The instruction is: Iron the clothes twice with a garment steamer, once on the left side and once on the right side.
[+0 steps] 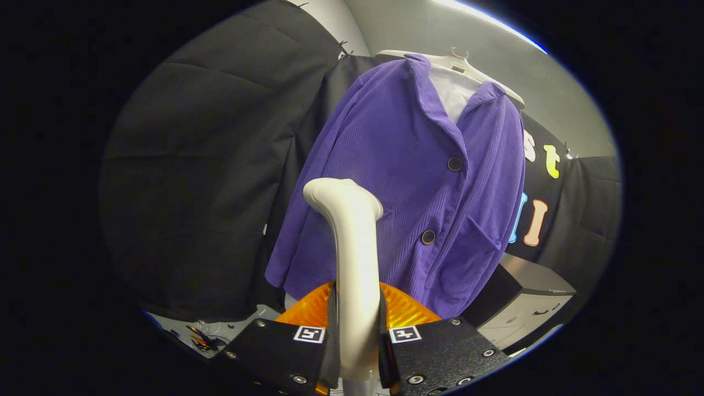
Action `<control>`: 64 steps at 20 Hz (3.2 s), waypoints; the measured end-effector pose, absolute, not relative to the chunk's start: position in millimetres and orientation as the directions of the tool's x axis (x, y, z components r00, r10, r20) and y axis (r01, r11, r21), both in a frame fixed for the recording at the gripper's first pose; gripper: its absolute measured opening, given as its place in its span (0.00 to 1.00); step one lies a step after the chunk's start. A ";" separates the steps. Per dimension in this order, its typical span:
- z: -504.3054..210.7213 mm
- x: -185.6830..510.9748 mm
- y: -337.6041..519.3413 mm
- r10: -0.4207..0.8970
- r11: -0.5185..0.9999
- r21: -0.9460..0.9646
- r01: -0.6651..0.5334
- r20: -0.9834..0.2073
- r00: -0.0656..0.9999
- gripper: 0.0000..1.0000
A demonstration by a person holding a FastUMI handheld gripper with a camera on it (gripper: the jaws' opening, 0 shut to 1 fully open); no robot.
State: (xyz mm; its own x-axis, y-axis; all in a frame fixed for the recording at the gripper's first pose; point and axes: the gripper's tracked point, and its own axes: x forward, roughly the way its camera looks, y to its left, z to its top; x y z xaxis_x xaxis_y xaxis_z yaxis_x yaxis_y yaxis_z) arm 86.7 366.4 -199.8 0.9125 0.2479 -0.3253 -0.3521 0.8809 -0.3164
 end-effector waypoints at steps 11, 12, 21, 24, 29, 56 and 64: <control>-287.7 46.7 357.0 0.256 0.868 -0.257 -0.424 -0.501 0.827 0.28; -294.9 41.5 355.2 0.256 0.870 -0.245 -0.429 -0.519 0.816 0.28; -270.8 -7.1 281.1 0.268 0.869 -0.200 -0.452 -0.576 0.772 0.28; -241.9 -17.1 240.9 0.258 0.895 -0.167 -0.412 -0.559 0.788 0.28; -184.6 -19.3 170.5 0.230 0.935 -0.127 -0.331 -0.493 0.839 0.28; 3.9 15.0 24.2 0.140 0.990 0.013 -0.139 -0.095 0.986 0.27; -0.9 29.3 39.1 0.132 0.991 0.007 -0.132 -0.119 0.984 0.28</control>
